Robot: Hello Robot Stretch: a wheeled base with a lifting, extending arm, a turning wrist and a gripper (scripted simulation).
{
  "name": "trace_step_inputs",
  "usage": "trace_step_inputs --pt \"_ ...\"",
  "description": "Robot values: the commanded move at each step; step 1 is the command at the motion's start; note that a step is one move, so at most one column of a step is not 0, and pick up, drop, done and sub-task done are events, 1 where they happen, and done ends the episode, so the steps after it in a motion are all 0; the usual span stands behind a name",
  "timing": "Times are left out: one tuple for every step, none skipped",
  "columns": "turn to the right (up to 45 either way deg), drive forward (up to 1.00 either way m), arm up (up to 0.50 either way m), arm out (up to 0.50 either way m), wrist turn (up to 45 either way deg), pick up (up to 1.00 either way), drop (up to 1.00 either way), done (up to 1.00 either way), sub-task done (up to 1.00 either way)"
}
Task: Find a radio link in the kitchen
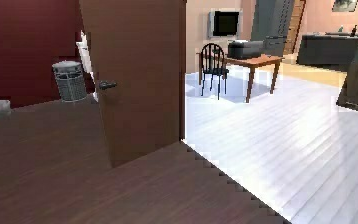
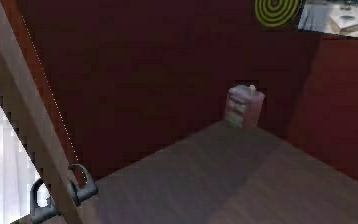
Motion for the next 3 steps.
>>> trace_step_inputs --pt "0.0 0.55 0.0 0.0 0.0 0.0 0.0 0.0 0.0" --pt "36.0 0.0 0.0 0.0 0.0 0.0 0.0 0.0 0.0" --pt "0.0 1.0 0.0 0.0 0.0 0.0 0.0 0.0 0.0"
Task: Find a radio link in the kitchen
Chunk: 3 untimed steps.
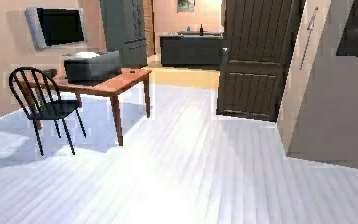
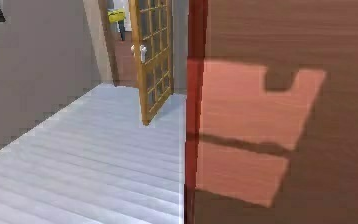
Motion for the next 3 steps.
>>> trace_step_inputs --pt "0.0 1.0 0.0 0.0 0.0 0.0 0.0 0.0 0.0" --pt "0.0 1.0 0.0 0.0 0.0 0.0 0.0 0.0 0.0" --pt "0.0 0.85 0.0 0.0 0.0 0.0 0.0 0.0 0.0"
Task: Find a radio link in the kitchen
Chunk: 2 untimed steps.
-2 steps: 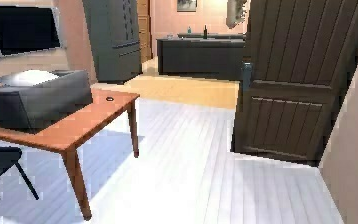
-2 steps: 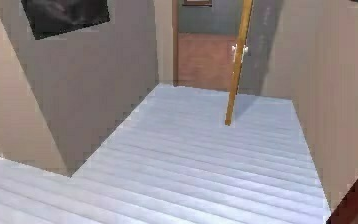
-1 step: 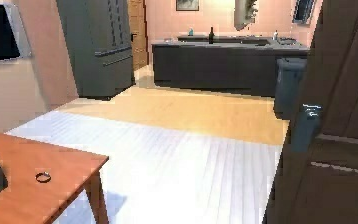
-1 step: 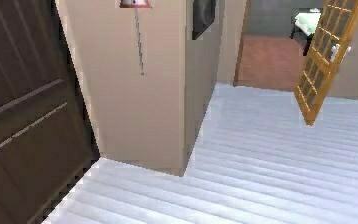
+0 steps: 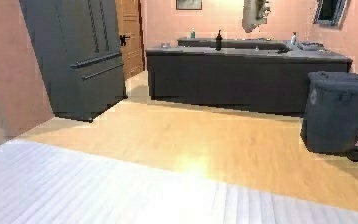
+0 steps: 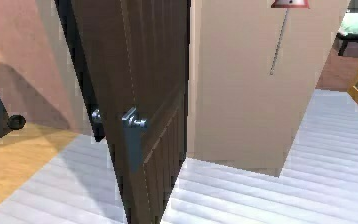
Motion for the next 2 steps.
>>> trace_step_inputs --pt "18.0 0.0 0.0 0.0 0.0 0.0 0.0 0.0 0.0" --pt "0.0 1.0 0.0 0.0 0.0 0.0 0.0 0.0 0.0"
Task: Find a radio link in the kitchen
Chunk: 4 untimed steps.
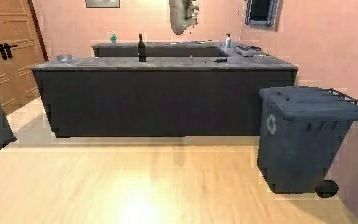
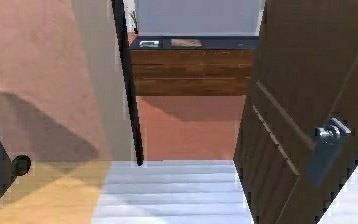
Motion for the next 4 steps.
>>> trace_step_inputs --pt "3.0 0.0 0.0 0.0 0.0 0.0 0.0 0.0 0.0" --pt "0.0 1.0 0.0 0.0 0.0 0.0 0.0 0.0 0.0" --pt "0.0 0.85 0.0 0.0 0.0 0.0 0.0 0.0 0.0" --pt "21.0 0.0 0.0 0.0 0.0 0.0 0.0 0.0 0.0"
